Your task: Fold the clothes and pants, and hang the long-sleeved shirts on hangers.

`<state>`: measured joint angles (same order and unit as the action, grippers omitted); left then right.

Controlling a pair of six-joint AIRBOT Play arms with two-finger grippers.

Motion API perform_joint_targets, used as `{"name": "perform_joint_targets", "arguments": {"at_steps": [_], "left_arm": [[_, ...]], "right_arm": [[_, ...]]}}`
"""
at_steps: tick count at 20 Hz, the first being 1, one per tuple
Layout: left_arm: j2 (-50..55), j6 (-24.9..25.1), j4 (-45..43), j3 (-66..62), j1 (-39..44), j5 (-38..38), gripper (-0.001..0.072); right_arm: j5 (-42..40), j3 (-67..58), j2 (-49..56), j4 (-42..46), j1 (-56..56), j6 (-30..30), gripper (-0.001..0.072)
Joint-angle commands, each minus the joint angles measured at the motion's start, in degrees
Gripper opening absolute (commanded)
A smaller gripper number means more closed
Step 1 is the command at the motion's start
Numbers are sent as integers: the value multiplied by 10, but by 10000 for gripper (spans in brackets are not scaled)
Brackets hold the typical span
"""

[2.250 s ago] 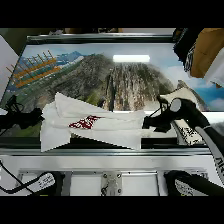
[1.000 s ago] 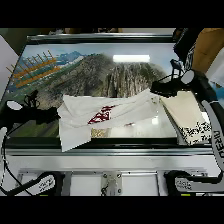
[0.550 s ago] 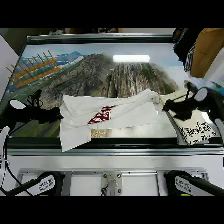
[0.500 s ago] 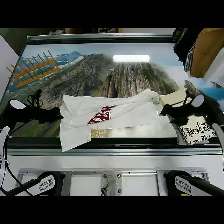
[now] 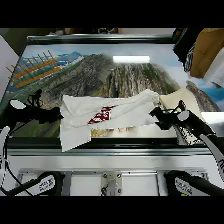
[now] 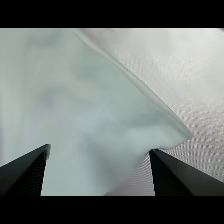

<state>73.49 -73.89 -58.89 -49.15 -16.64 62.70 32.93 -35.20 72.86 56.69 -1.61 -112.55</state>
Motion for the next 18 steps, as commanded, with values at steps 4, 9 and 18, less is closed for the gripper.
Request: {"name": "perform_joint_targets", "arguments": {"at_steps": [4,9,18], "left_arm": [[0,0,0,0,0,-12,14],[-4,0,0,-7,-3,-9,14],[-234,-51,5,-343,-63,93,14]], "right_arm": [[-51,6,28,-4,18,43,266],[5,-25,-2,2,17,177,9],[313,-488,-165,211,-8,185,9]]}}
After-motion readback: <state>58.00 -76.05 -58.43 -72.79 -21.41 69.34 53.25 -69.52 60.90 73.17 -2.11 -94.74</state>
